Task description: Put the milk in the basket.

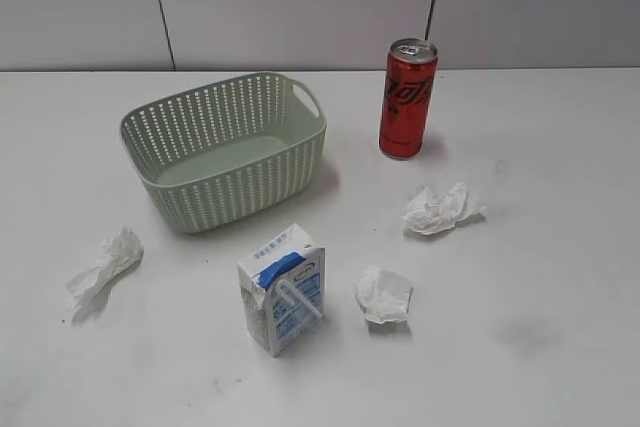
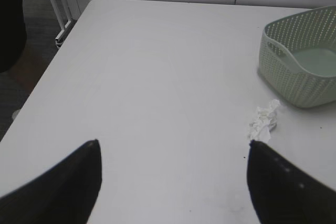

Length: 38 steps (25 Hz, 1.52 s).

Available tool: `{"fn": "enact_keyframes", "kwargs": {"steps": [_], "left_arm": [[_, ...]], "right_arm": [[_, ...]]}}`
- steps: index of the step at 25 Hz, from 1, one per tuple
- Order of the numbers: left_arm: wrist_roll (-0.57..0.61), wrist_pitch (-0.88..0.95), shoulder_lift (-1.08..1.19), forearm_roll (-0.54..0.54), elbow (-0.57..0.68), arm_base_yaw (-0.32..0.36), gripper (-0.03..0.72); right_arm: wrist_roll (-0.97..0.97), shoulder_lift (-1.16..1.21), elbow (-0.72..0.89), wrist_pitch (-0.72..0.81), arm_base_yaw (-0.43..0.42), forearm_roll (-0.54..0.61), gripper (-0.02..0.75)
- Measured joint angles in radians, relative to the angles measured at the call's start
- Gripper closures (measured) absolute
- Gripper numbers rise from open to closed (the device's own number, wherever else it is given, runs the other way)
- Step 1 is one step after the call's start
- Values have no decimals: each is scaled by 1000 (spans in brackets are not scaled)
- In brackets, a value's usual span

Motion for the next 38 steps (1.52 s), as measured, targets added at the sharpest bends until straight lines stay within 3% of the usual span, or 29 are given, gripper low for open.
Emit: {"fn": "enact_keyframes", "kwargs": {"steps": [18,25,30,34,38], "left_arm": [[0,-2,12,-2,-1,0,59],[7,-185,273,-44,-52,0,67],[100,-258,552,-141,-135,-10,69],[221,-253,760,-268,-256,-68,70],[274,-226,936,-331,-392,-194,74]], "right_arm": [[-1,0,0,0,0,0,153],[0,0,0,0,0,0,152],[0,0,0,0,0,0,152],[0,0,0,0,0,0,152],[0,0,0,0,0,0,152]]}}
